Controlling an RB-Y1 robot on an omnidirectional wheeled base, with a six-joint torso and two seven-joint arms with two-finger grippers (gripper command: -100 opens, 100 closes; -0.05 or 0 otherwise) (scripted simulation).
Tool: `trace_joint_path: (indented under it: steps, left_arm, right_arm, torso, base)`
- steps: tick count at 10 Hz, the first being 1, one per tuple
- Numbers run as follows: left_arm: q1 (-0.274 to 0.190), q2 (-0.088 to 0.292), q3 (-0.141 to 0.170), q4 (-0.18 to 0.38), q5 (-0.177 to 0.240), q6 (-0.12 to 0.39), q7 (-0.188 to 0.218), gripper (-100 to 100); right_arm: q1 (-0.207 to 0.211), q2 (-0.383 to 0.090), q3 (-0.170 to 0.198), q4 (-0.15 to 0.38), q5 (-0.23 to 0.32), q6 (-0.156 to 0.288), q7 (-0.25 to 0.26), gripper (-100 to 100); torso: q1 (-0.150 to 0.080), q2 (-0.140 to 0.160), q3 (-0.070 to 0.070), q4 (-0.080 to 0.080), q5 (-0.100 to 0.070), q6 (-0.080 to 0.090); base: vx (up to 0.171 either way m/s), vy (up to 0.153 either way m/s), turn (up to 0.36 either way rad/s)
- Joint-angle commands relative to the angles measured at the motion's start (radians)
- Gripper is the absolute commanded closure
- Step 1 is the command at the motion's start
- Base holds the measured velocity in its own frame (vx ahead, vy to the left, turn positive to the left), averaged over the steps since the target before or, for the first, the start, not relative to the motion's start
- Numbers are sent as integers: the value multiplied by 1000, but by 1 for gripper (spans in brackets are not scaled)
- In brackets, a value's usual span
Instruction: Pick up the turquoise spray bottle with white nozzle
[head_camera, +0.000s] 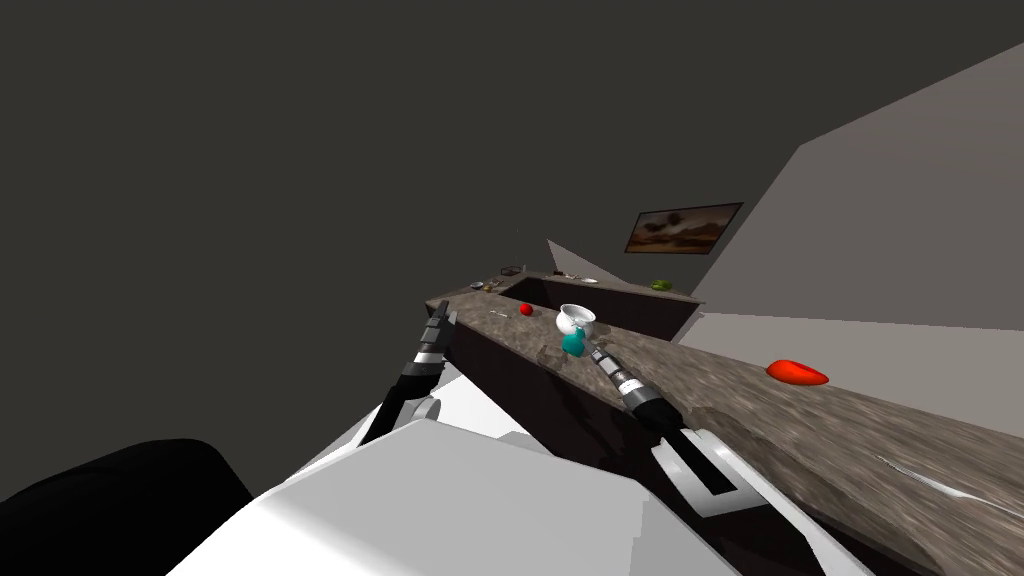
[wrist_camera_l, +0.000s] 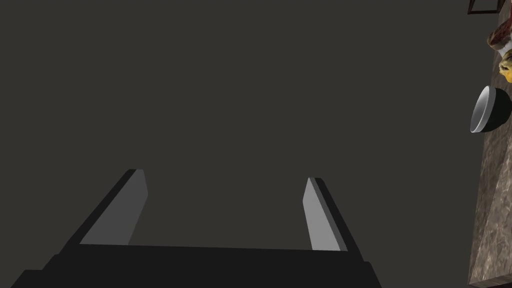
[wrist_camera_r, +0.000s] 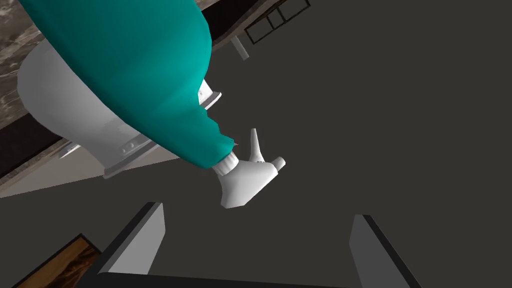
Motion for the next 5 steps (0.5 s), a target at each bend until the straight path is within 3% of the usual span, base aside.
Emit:
trace_joint_path:
  steps: [1,5]
  left_arm:
    - [0,0,0,0,0,0,0,0]
    - [0,0,0,0,0,0,0,0]
  right_arm:
    - [-2,-50,5,15,13,29,1,-100]
    - [-1,-139,11,30,29,62,4,-100]
  torso:
    - [0,0,0,0,0,0]
    - [0,0,0,0,0,0]
  base:
    - [47,48,-36]
    - [34,41,-15]
